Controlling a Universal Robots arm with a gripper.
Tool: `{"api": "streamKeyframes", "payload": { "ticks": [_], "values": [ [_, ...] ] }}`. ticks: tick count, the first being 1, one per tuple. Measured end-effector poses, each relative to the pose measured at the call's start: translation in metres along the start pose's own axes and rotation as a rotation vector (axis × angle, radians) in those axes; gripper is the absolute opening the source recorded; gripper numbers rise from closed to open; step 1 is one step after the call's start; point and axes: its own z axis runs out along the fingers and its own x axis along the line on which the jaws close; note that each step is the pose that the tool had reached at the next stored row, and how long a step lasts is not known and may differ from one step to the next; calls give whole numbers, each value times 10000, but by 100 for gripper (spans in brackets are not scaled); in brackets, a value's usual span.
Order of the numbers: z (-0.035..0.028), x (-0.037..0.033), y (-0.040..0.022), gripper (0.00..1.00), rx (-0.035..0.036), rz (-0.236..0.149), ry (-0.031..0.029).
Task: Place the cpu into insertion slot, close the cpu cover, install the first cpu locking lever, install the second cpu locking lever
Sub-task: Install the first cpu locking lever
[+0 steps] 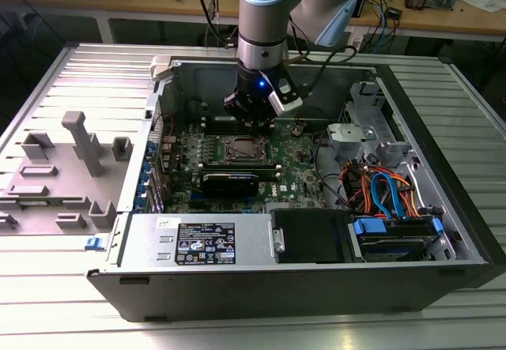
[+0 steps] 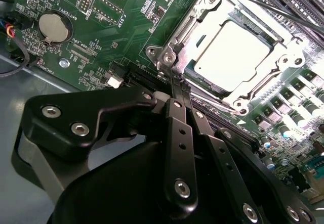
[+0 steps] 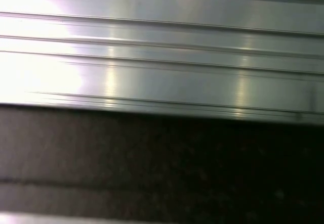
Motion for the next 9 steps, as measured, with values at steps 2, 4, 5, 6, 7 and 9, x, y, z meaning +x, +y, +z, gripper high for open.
{"api": "streamKeyframes", "payload": {
  "ticks": [2, 4, 5, 6, 7, 9],
  "values": [
    [4, -1, -3, 11, 1, 2, 24],
    [13, -1, -4, 11, 9, 9, 41],
    [16, -1, -5, 11, 14, 11, 48],
    [18, -1, -6, 11, 15, 13, 52],
    [22, -1, -7, 11, 15, 16, 56],
    [28, -2, -7, 11, 12, 23, 55]
  ]
}}
